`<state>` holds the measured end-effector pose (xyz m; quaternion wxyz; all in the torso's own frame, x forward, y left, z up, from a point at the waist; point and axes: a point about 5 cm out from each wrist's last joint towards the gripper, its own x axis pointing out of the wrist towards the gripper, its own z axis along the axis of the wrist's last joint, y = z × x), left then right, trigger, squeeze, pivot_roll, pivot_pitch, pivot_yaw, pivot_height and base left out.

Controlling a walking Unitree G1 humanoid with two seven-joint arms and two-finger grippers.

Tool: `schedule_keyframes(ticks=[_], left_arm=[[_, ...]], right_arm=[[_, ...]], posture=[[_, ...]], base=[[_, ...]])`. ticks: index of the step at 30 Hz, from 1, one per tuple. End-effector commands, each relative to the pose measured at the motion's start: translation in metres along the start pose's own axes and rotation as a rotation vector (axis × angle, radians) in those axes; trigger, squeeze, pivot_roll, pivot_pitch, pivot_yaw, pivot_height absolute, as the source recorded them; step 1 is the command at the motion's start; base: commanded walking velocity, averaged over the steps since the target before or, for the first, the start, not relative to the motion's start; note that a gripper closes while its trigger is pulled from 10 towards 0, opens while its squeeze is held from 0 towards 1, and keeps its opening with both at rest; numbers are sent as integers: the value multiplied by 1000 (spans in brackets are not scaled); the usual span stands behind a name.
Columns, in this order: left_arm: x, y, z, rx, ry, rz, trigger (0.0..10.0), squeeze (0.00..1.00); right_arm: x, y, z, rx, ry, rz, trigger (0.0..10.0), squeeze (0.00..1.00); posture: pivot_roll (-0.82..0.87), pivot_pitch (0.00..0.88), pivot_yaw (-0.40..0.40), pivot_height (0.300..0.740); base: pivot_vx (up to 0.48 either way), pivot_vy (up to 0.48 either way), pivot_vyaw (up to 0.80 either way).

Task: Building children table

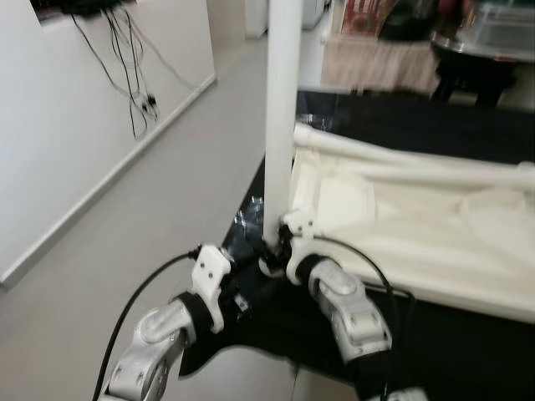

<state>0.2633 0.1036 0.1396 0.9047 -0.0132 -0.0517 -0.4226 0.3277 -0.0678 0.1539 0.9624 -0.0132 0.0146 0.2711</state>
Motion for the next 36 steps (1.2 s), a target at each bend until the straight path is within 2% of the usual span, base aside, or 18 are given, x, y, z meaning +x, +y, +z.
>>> schedule_keyframes(ticks=[1,3,4,5,8,9,13,15,16,17,18,19,30,31,32,34,35,36], left_arm=[[-1,0,-4,-5,19,2,10000,0],[-1,-1,-4,-5,19,2,10000,0],[0,-1,-5,-6,21,-4,10000,0],[0,-2,-5,-6,21,-7,10000,0],[1,-2,-5,-8,21,-10,10000,0],[1,-3,-5,-8,20,-10,10000,0],[1,-3,-5,-8,20,-10,10000,0],[2,-5,-6,-9,18,-8,10000,0],[1,-6,-6,-9,17,-5,10000,0],[1,-6,-6,-9,17,-5,10000,0],[1,-8,-6,-9,17,-3,10000,0],[1,-8,-6,-9,18,-1,10000,0],[-5,-12,-8,2,26,13,10000,0],[-11,-12,-7,13,29,46,10000,0],[-11,-12,-7,13,29,46,10000,0],[-14,-13,-7,17,29,61,10000,0],[-17,-13,-7,20,29,73,10000,0],[-17,-13,-7,20,29,73,10000,0]], right_arm=[[1,8,7,33,-33,59,10000,1000],[1,7,10,45,-49,92,10000,1000],[1,0,17,53,-77,205,10000,965],[2,-7,20,52,-83,257,10000,0],[4,-17,23,44,-77,344,10000,0],[6,-22,25,-18,-61,435,10000,0],[6,-22,25,-18,-61,435,10000,0],[11,-31,35,-109,-46,568,10000,0],[16,-36,46,-124,-51,606,9608,0],[16,-36,46,-124,-51,606,9608,0],[21,-39,55,-119,-60,620,4196,0],[24,-40,61,-109,-69,632,0,0],[23,-48,64,-92,-43,691,0,0],[17,-60,52,-142,-2,600,0,0],[17,-60,52,-142,-2,600,0,0],[14,-67,44,-170,30,534,0,0],[11,-72,35,-178,67,458,0,0],[11,-72,35,-178,67,458,0,0]], posture=[[16,145,-2,740],[16,145,-2,740],[17,142,-4,740],[17,143,-5,740],[18,142,-4,740],[30,142,-12,740],[30,142,-12,740],[43,142,-19,740],[53,144,-22,740],[53,144,-22,740],[57,144,-22,740],[59,144,-23,740],[58,149,-12,740],[42,165,-17,740],[42,165,-17,740],[41,168,-19,740],[33,178,-26,740],[33,178,-26,740]], base=[[0,0,0],[0,0,0],[0,0,0],[0,0,0],[0,0,0],[0,0,0],[0,0,0],[0,0,0],[0,0,0],[0,0,0],[0,0,0],[0,0,0],[0,0,0],[0,0,0],[0,0,0],[0,0,0],[0,0,0],[0,0,0]])
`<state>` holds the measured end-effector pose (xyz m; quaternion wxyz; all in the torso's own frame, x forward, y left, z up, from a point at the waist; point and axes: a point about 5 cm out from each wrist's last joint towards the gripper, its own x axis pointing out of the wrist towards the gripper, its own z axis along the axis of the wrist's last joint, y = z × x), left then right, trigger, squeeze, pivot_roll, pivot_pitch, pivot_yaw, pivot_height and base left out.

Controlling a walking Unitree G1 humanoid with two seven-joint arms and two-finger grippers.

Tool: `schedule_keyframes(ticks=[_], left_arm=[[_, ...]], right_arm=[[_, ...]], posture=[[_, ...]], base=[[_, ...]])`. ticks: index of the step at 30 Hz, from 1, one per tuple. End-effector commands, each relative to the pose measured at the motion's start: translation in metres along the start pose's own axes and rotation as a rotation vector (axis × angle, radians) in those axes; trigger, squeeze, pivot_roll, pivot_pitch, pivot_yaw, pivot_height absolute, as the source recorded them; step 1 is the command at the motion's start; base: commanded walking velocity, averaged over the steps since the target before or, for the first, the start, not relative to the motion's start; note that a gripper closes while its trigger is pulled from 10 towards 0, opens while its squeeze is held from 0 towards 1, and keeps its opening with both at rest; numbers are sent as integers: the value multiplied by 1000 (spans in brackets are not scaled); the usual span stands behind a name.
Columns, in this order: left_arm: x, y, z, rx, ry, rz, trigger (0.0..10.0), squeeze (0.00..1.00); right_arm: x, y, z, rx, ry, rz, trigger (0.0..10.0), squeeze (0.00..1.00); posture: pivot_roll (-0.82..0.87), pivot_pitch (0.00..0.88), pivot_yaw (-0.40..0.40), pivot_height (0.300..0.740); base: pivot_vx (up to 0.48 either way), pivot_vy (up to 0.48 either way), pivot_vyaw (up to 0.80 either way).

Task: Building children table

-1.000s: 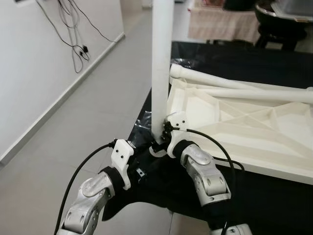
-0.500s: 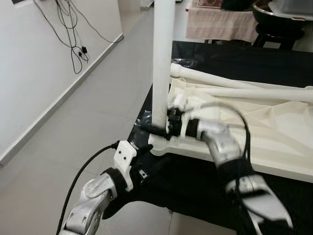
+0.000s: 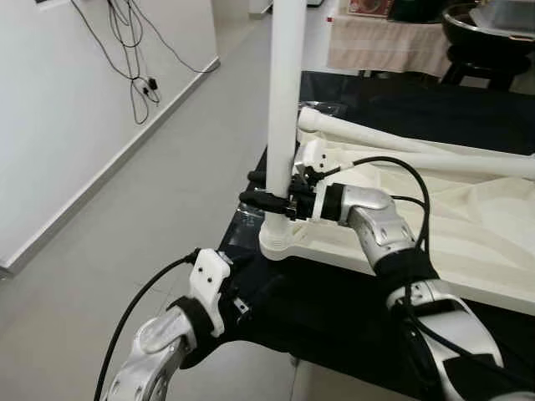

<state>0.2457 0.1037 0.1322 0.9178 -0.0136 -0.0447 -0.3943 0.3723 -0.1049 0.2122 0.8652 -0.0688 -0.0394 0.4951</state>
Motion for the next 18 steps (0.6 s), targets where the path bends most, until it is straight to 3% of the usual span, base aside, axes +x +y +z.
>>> schedule_keyframes(ticks=[1,2,3,4,6,8,11,13,14,15,16,17,18], left_arm=[[-9,3,1,25,4,48,10000,0],[-9,3,1,25,4,48,10000,0],[-10,4,1,25,1,57,10000,0],[-10,4,1,25,1,57,10000,0],[-8,8,3,24,-3,57,10000,0],[-8,8,3,24,-3,57,10000,0],[-3,12,2,25,5,45,10000,0],[-2,12,1,29,10,38,10000,0],[-2,13,1,32,12,42,10000,0],[-2,13,1,32,12,42,10000,0],[-2,13,1,35,12,53,10000,0],[-2,13,1,35,12,53,10000,0],[-3,15,0,44,13,85,10000,0]], right_arm=[[-28,7,-57,141,190,-572,0,0],[-28,7,-57,141,190,-572,0,0],[-38,12,-64,182,213,-735,0,0],[-38,12,-64,182,213,-735,0,0],[-32,47,-70,192,223,-666,0,0],[-32,47,-70,192,223,-666,0,0],[-18,53,-69,146,207,-579,0,0],[-14,47,-67,123,196,-572,0,0],[-11,40,-65,105,190,-589,4941,0],[-11,40,-65,105,190,-589,4941,0],[-9,35,-61,96,168,-595,10000,0],[-9,35,-61,96,168,-595,10000,0],[0,29,-43,102,108,-520,10000,1000]], posture=[[10,188,-25,740],[10,188,-25,740],[10,188,-25,740],[10,188,-25,740],[-29,197,25,740],[-29,197,25,740],[-28,185,34,740],[-25,181,34,740],[-25,178,33,740],[-25,178,33,740],[-25,178,33,740],[-25,178,33,740],[-3,160,27,740]], base=[[0,0,0],[0,0,0],[0,0,0],[0,0,0],[0,0,0],[0,0,0],[0,0,0],[0,0,0],[0,0,0],[0,0,0],[0,0,0],[0,0,0],[0,0,0]])
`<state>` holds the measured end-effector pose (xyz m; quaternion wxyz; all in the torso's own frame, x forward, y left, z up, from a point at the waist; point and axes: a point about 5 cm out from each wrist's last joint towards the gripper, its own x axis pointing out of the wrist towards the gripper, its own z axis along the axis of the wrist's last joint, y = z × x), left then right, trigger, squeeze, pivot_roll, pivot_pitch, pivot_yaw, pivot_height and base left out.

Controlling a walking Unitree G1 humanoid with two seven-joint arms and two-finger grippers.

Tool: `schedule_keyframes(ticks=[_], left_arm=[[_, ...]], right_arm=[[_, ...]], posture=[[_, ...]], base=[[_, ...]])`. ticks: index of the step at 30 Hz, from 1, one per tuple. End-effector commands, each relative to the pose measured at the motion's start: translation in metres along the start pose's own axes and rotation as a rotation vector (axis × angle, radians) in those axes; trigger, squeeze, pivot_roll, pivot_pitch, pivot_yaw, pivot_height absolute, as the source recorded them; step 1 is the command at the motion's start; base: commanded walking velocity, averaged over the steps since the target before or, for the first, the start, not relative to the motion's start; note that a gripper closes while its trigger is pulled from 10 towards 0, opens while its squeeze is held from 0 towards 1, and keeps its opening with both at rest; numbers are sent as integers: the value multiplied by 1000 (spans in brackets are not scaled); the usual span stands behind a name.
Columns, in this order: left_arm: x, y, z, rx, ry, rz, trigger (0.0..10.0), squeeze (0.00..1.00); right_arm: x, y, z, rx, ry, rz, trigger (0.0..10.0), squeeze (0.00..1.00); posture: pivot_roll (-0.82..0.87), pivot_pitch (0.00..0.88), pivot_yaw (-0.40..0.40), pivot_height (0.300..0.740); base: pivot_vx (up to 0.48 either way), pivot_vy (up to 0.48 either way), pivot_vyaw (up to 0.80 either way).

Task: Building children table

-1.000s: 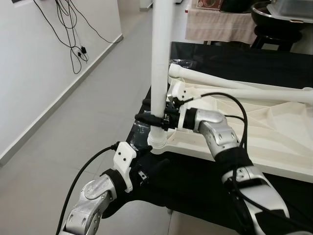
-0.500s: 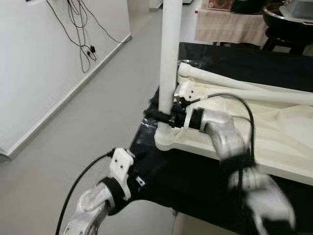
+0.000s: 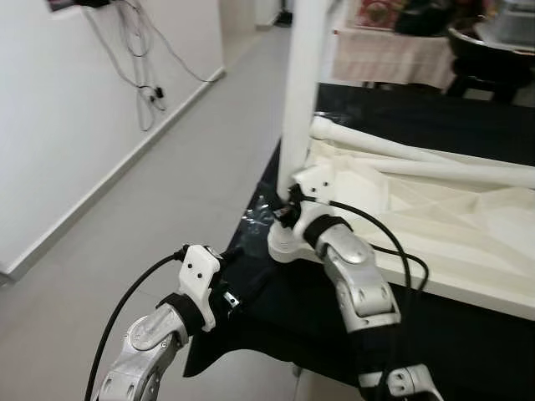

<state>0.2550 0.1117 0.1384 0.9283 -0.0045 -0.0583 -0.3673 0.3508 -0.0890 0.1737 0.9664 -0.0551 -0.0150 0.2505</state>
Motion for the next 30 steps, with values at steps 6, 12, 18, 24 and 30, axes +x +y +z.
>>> schedule_keyframes(ticks=[6,12,18,24,30], left_arm=[[-4,4,-7,21,33,40,10000,0],[-3,4,-7,21,33,36,10000,0],[-3,1,-7,26,36,29,10000,0],[-4,-1,-7,27,37,30,10000,0],[-3,-2,-6,23,33,32,10000,0]], right_arm=[[6,2,12,62,-20,164,10000,1000],[9,4,35,-18,-95,517,10000,0],[19,-5,50,-18,-83,781,7686,0],[19,-8,48,-5,-71,827,0,0],[20,-22,47,-12,-66,722,0,0]], posture=[[-2,158,29,740],[0,152,36,740],[17,155,33,740],[22,159,31,740],[12,170,27,740]], base=[[0,0,0],[0,0,0],[0,0,0],[0,0,0],[0,0,0]])
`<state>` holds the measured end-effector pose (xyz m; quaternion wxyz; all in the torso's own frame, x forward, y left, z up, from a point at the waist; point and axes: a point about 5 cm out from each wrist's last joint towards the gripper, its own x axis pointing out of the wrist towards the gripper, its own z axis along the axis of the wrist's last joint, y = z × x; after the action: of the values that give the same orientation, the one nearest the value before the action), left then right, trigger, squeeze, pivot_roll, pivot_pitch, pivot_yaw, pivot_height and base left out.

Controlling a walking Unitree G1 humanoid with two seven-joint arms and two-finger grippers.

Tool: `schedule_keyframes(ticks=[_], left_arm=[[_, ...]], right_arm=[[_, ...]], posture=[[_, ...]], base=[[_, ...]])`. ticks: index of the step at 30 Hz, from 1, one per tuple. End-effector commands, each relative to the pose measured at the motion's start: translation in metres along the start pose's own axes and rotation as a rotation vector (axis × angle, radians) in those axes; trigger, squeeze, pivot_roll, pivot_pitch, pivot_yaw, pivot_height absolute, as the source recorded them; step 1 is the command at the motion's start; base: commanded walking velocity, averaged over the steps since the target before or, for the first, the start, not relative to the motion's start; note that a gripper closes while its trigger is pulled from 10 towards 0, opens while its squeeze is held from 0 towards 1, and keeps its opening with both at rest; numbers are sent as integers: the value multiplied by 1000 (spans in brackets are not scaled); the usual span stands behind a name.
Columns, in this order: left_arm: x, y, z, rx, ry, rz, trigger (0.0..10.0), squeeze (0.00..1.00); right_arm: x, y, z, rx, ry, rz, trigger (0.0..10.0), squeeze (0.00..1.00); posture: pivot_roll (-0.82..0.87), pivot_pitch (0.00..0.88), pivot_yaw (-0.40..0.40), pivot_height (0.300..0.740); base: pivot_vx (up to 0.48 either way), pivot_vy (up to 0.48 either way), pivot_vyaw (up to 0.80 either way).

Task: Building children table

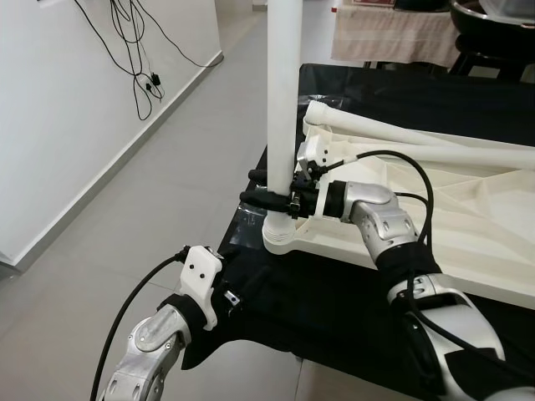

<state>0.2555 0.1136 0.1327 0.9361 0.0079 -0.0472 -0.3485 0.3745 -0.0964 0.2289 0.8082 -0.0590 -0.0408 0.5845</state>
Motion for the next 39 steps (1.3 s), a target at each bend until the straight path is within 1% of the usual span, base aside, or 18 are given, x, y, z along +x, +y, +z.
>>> schedule_keyframes(ticks=[1,3,6,7,8,9,10,12,14,16,21,22,24,25,26,27,35,39], left_arm=[[-2,-4,-1,6,2,-8,10000,0],[-2,-4,-1,6,2,-8,10000,0],[-2,-3,0,1,-3,-5,10000,0],[-2,-3,0,1,-3,-5,10000,0],[-3,-2,1,2,-5,-2,10000,0],[-3,-2,1,2,-5,-2,10000,0],[-3,-1,1,4,-6,0,10000,0],[-3,1,2,4,-11,9,10000,0],[-3,1,2,4,-11,9,10000,0],[-2,2,2,6,-11,11,10000,0],[0,2,0,8,-8,6,10000,0],[0,2,-1,8,-8,12,10000,0],[0,2,-1,8,-8,12,10000,0],[0,2,-1,7,-9,19,10000,0],[0,2,-1,7,-9,19,10000,0],[0,2,-2,8,-8,25,10000,0],[-2,3,-3,13,-6,39,10000,0],[-6,6,-2,35,-3,77,10000,0]], right_arm=[[3,0,-6,23,18,-18,0,0],[3,0,-6,23,18,-18,0,0],[-9,-6,-18,9,34,-272,0,0],[-9,-6,-18,9,34,-272,0,0],[-12,2,-36,76,40,-487,0,0],[-12,2,-36,76,40,-487,0,0],[-20,10,-54,109,93,-750,0,0],[-19,49,-82,161,167,-885,0,0],[-19,49,-82,161,167,-885,0,0],[-2,61,-81,103,178,-795,0,0],[6,51,-79,56,170,-778,0,0],[7,46,-77,40,166,-789,2706,0],[7,46,-77,40,166,-789,2706,0],[10,42,-74,39,139,-776,10000,239],[10,42,-74,39,139,-776,10000,239],[12,38,-69,42,91,-774,10000,1000],[-1,28,-55,43,-36,-770,10000,1000],[-21,43,-46,30,-51,-809,10000,1000]], posture=[[12,170,27,740],[12,170,27,740],[3,181,5,740],[3,181,5,740],[5,184,-3,740],[5,184,-3,740],[0,180,-7,740],[-10,202,5,740],[-10,202,5,740],[-14,188,12,740],[-10,166,6,740],[-8,163,5,740],[-8,163,5,740],[-8,161,4,740],[-8,161,4,740],[-3,153,4,740],[-8,145,12,740],[-13,144,22,740]], base=[[0,0,0],[0,0,0],[0,0,0],[0,0,0],[0,0,0],[0,0,0],[0,0,0],[0,0,0],[0,0,0],[0,0,0],[0,0,0],[0,0,0],[0,0,0],[0,0,0],[0,0,0],[0,0,0],[0,0,0],[0,0,0]])
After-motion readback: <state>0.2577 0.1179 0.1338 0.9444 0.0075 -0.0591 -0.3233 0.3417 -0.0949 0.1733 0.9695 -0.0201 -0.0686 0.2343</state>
